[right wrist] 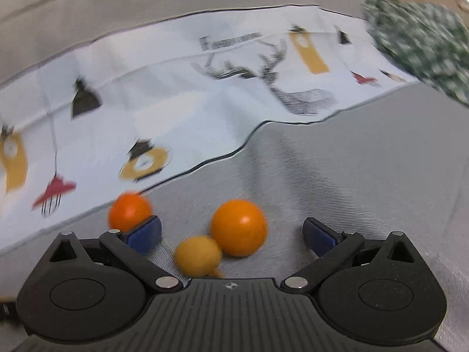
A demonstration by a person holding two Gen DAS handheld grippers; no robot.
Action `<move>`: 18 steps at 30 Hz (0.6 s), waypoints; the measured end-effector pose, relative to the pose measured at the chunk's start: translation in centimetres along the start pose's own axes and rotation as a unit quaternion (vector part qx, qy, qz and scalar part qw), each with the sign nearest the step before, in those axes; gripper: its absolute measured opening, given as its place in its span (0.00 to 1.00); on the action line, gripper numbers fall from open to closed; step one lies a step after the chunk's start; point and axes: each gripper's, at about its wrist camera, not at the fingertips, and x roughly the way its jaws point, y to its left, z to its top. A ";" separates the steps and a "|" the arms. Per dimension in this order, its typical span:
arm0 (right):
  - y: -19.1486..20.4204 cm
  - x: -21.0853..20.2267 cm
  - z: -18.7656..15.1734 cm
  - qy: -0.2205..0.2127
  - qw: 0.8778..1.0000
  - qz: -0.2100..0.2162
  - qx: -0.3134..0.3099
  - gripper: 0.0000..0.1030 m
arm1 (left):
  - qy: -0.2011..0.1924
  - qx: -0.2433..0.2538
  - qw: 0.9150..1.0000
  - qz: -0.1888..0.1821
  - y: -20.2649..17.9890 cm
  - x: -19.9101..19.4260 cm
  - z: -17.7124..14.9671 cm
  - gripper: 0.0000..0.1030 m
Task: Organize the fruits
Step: 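Grasp a yellow fruit with the left tool while the right tool grasps a tangerine, then carry both fruits over the pink plate and open both tools to drop them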
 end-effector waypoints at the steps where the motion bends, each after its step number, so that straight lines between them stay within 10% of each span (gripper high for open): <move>1: -0.4 -0.2 0.1 -0.003 1.000 -0.003 0.014 0.70 | -0.006 -0.001 1.000 -0.002 -0.1 -0.4 0.0 0.87; 2: -0.7 -0.3 0.3 -0.006 1.000 -0.006 0.021 0.40 | -0.016 0.004 1.000 -0.006 -0.2 -0.8 -0.1 0.64; 3: -0.9 -0.2 0.5 0.001 1.000 0.001 0.022 0.39 | -0.023 0.019 0.999 -0.011 -0.7 -1.4 -0.1 0.33; 4: -1.0 -0.1 0.5 0.005 1.000 0.002 0.022 0.38 | -0.020 0.029 0.999 -0.017 -1.0 -1.7 0.0 0.28; 18: -3.2 -6.3 2.4 -0.094 0.995 -0.038 0.026 0.38 | -0.052 0.021 0.997 -0.051 1.7 -12.5 -1.8 0.27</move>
